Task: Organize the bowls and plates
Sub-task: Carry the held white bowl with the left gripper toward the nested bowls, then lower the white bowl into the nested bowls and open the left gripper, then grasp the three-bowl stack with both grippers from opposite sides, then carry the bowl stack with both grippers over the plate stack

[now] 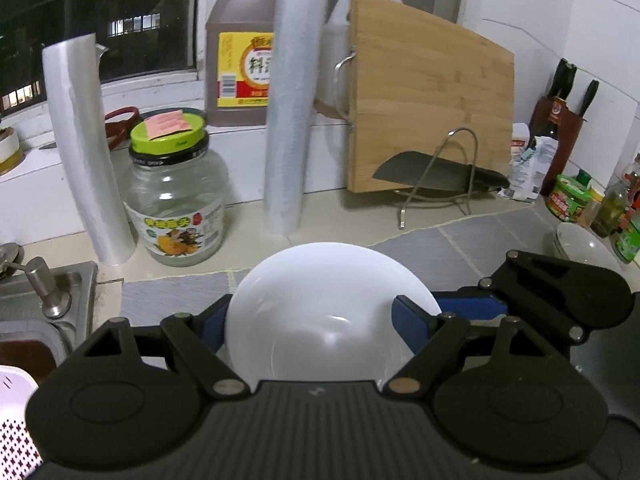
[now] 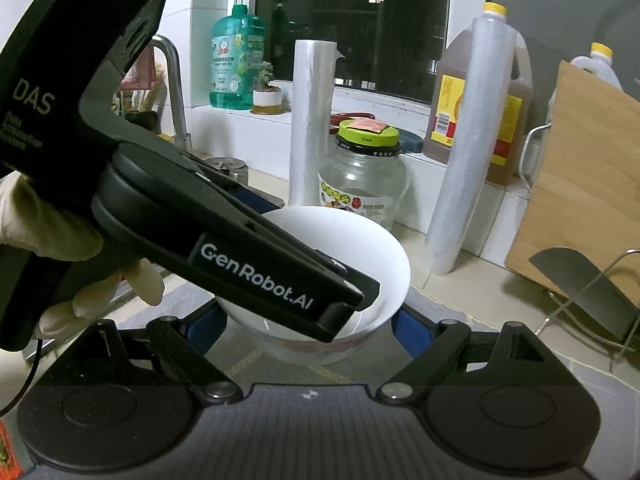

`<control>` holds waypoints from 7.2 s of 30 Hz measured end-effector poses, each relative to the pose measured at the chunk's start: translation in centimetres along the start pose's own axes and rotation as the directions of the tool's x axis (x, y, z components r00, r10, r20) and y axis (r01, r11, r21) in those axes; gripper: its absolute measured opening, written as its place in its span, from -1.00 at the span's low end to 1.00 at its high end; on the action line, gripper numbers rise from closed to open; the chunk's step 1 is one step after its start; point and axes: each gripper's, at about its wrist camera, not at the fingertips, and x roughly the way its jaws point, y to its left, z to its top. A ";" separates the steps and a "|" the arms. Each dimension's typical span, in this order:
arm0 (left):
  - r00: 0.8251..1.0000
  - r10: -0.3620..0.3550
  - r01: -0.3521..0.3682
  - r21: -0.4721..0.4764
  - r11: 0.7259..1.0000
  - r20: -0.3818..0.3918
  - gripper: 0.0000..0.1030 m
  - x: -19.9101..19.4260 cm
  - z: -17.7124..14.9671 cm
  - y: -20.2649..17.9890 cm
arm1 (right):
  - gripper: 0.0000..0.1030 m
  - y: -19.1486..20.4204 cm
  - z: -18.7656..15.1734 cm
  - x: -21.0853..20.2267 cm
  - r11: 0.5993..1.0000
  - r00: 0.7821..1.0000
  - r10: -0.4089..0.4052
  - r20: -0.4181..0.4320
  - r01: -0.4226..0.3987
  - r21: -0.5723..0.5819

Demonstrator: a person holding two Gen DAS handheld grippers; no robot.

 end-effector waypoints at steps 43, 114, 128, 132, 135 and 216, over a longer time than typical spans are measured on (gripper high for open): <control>0.998 -0.060 0.060 0.068 0.996 0.008 0.61 1.6 0.7 -18.5 | 0.78 -10.7 -8.2 -12.6 0.999 0.999 -0.037 -0.005 0.037 -0.009; 0.999 0.003 -0.002 -0.015 1.000 0.052 0.86 -0.2 -1.6 -17.7 | 1.00 -11.8 -12.8 -16.5 0.998 0.998 0.020 -0.065 -0.016 0.059; 0.999 0.027 -0.029 -0.094 0.995 -0.026 0.92 -1.7 -8.7 -18.2 | 1.00 -13.2 -16.2 -14.9 0.999 0.981 0.026 -0.191 -0.017 0.051; 0.996 0.036 -0.043 -0.084 0.996 -0.077 0.92 -0.9 -10.0 -18.9 | 1.00 -13.4 -16.5 -13.9 0.999 0.975 0.038 -0.218 -0.028 0.045; 0.994 0.038 -0.044 -0.056 0.997 -0.105 0.92 0.0 -10.4 -19.5 | 1.00 -13.4 -16.7 -13.5 0.998 0.972 0.055 -0.228 -0.047 0.043; 0.857 -0.400 0.514 0.486 0.707 -0.324 0.62 7.4 -7.0 -18.6 | 0.65 -15.5 -12.2 -8.3 0.858 0.864 0.349 -0.364 -0.450 -0.247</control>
